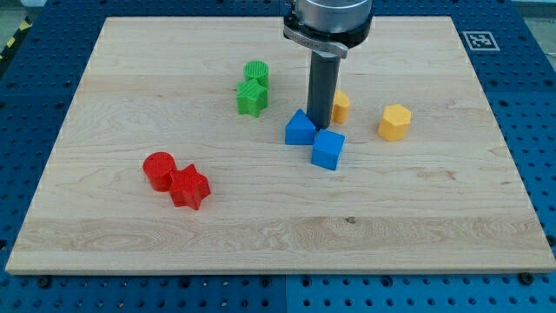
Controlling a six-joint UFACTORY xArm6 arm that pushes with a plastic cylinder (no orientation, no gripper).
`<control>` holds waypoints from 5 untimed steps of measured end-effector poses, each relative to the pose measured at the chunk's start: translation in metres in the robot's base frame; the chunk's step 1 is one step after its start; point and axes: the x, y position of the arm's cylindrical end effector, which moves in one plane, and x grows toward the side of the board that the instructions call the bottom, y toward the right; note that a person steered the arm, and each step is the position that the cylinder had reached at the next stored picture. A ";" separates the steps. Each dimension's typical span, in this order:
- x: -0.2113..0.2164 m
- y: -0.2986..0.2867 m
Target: Separate the blue triangle from blue cube
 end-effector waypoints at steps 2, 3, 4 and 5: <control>0.000 0.004; -0.002 -0.008; -0.017 -0.018; -0.041 -0.018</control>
